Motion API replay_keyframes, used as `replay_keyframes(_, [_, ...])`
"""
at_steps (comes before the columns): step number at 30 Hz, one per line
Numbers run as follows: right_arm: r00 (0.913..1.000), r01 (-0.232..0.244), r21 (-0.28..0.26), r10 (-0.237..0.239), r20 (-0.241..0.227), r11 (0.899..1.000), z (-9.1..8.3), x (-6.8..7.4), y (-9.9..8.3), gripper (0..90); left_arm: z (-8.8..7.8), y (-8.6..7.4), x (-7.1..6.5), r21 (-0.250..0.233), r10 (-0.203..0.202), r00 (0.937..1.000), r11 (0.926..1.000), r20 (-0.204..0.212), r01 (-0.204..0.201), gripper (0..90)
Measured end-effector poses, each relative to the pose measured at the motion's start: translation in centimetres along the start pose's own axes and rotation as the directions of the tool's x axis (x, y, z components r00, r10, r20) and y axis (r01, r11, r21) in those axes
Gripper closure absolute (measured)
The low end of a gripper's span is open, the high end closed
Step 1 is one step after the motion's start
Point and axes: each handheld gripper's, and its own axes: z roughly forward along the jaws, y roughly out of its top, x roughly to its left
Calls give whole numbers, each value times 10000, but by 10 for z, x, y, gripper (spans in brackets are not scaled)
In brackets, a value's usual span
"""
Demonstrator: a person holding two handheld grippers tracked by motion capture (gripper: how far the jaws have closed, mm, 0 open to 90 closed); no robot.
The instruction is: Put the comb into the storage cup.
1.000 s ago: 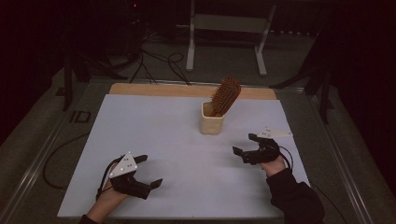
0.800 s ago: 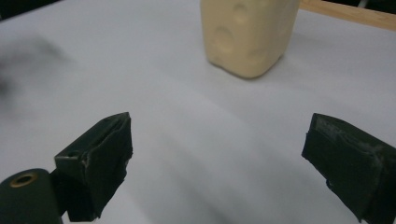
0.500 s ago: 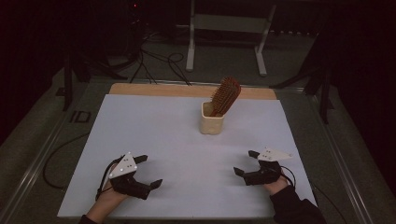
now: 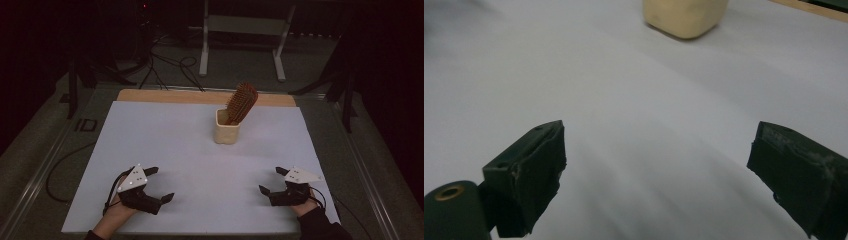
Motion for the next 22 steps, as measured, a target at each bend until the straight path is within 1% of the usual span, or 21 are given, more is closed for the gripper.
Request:
replay_keyframes(5, [9999, 76, 5, -76, 141, 10000, 2, -3, -2, 76, 0, 0, 0, -3, 12, 10000, 10000, -11, -12, 0])
replay_keyframes(6, [9999, 59, 44, -60, 144, 10000, 2, -3, -2, 76, 0, 0, 0, -9, 38, 10000, 10000, -18, -38, 0])
replay_keyframes(7, [9996, 79, 149, -83, 262, 9999, 3, -3, -3, 77, 0, 0, 0, -9, 38, 10000, 10000, -18, -38, 0])
replay_keyframes(10, [9994, 112, 178, -118, 312, 9998, 4, -5, -4, 77, 0, 0, 0, -43, 75, 10000, 10000, -24, -75, 0])
replay_keyframes(13, [9990, -24, 102, 19, 454, 9999, 3, -7, -4, 77, -1, 0, 0, -51, 73, 10000, 10000, -15, -73, 0])
replay_keyframes(22, [9992, -37, 27, 36, 394, 10000, 3, -7, -3, 77, -1, 0, -1, -38, 96, 10000, 9999, -19, -96, 0])
